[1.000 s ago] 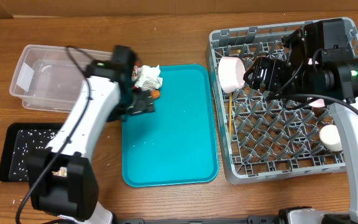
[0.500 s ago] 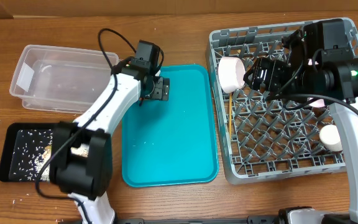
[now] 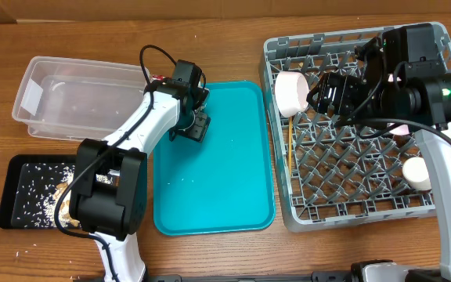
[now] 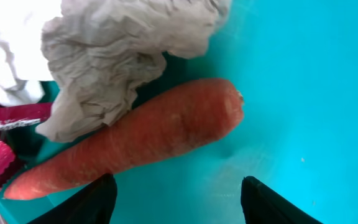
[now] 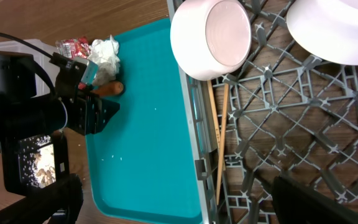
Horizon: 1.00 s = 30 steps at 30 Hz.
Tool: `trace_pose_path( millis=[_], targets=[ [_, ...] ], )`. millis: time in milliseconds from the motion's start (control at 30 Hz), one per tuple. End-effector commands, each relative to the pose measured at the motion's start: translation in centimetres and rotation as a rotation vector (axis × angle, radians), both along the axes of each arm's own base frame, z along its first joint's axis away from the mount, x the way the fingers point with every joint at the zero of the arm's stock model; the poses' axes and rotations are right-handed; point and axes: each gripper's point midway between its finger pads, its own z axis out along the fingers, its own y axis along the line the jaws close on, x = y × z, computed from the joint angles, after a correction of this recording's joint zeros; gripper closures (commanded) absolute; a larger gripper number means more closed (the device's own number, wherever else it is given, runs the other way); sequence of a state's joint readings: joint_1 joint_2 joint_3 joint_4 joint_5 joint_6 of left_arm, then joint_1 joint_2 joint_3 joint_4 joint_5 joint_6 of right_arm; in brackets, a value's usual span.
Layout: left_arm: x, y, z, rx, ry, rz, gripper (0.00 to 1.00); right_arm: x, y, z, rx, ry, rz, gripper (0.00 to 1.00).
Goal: Sort waste into correct bins and load items into the dishwasher
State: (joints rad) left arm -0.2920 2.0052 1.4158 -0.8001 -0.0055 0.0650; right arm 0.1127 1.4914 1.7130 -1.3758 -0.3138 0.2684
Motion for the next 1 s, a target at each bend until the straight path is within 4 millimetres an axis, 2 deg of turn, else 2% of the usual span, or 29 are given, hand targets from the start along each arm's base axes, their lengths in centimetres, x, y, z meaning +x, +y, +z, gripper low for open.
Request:
trace_pose_path(
  millis=[0,67,200,367,433,567,733,833,967],
  targets=[
    [-0.4,0.0,-0.8,0.008,0.027,-0.096,0.34,0.0,0.1,0.6,-0.002,-0.024,0.009,0.00],
    [-0.2,0.3,-0.7,0.024,0.019,-0.094,0.34,0.0,0.1,0.6,-0.002,-0.024,0.009,0.00],
    [0.0,0.3,0.7,0.029,0.003,-0.108,0.42,0.0,0.1,0.6,-0.002,-0.024,0.009,0.00],
    [2.0,0.2,3.6,0.029,-0.102,-0.100,0.36,0.1,0.1,0.6,-0.002,-0.030,0.009,0.00],
    [3.0,-0.1,4.1,0.024,-0.149,-0.113,0.28,0.3,0.1,0.7,-0.001,-0.036,0.009,0.00],
    [3.9,-0.4,3.2,0.029,-0.176,-0.167,0.24,0.3,0.1,0.7,-0.001,-0.038,0.009,0.00],
    [3.3,-0.2,0.4,0.055,-0.113,-0.221,0.23,0.2,0.1,0.7,-0.001,-0.034,0.009,0.00],
    [2.6,-0.1,-0.9,0.054,-0.065,-0.223,0.26,0.2,0.1,0.7,-0.002,-0.032,0.009,0.00],
    [1.0,-0.3,-1.5,0.031,0.005,-0.228,0.35,0.2,0.1,0.7,-0.005,-0.032,0.008,0.00]
  ],
)
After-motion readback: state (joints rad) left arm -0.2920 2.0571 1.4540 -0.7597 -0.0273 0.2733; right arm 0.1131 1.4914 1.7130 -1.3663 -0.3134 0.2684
